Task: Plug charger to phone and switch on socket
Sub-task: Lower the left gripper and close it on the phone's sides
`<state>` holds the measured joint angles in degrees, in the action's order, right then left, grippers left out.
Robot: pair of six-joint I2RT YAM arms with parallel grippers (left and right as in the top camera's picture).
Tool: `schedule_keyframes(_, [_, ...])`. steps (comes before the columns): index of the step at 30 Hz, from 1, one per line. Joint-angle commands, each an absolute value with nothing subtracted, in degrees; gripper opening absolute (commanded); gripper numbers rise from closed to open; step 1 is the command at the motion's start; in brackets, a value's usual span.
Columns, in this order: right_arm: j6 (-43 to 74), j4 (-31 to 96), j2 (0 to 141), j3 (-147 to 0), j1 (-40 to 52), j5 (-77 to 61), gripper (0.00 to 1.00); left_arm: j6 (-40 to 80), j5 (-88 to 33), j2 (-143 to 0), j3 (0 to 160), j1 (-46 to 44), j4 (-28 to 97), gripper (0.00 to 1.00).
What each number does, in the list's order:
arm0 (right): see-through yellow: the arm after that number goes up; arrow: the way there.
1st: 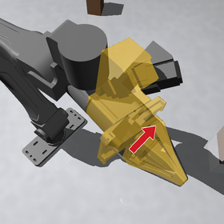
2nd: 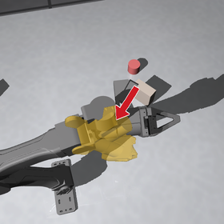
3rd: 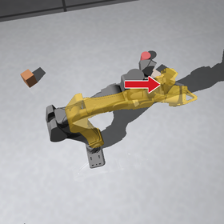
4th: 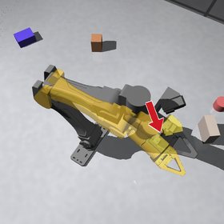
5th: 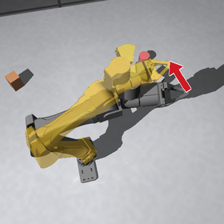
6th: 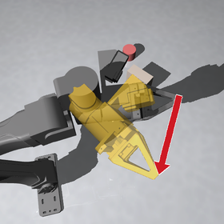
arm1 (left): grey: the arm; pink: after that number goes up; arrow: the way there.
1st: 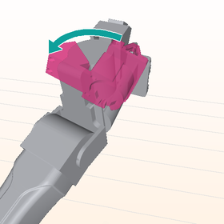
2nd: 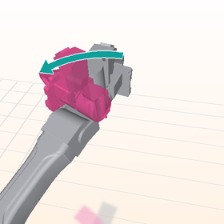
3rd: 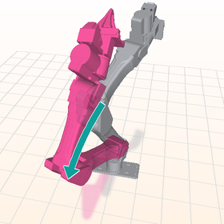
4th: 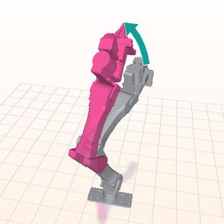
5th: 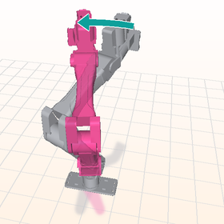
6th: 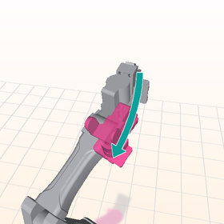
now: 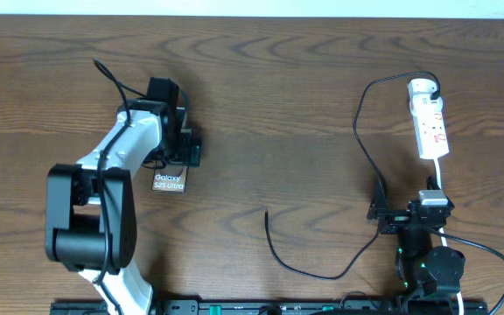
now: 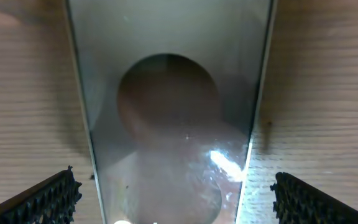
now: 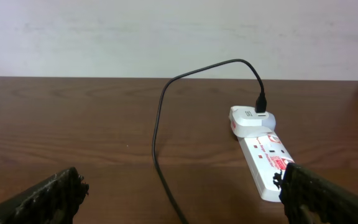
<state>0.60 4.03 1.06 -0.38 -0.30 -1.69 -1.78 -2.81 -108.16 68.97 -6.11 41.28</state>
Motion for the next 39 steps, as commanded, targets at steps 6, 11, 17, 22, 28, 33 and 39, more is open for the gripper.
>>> schedule_keyframes(6, [-0.05,4.29,0.82,-0.34,0.21,-1.65,0.99,-2.52,-2.13,-108.71,68.47,-6.02,41.47,0.98])
schedule_keyframes(11, [-0.03,4.29,0.82,-0.34,0.21,-1.63,0.99,-2.11,-2.31,-109.32,68.47,-6.0,41.52,0.98])
schedule_keyframes(17, [-0.03,4.29,0.82,-0.34,0.21,-1.65,0.99,-2.13,-2.31,-109.36,68.47,-5.23,41.95,0.98])
schedule_keyframes(22, [-0.03,4.29,0.82,-0.34,0.21,-1.65,0.99,-2.15,-2.33,-109.36,68.47,-4.93,42.11,0.98])
schedule_keyframes(28, [-0.03,4.29,0.82,-0.34,0.21,-1.65,0.99,-2.15,-2.31,-109.36,68.45,-4.95,41.6,0.98])
schedule_keyframes(33, [-0.03,4.29,0.82,-0.34,0.21,-1.65,0.99,-2.39,-2.31,-109.38,68.45,-4.95,40.8,0.98])
schedule_keyframes(39, [-0.03,4.29,0.82,-0.34,0.21,-1.65,0.99,-2.37,-2.31,-109.43,68.45,-4.95,40.86,0.98])
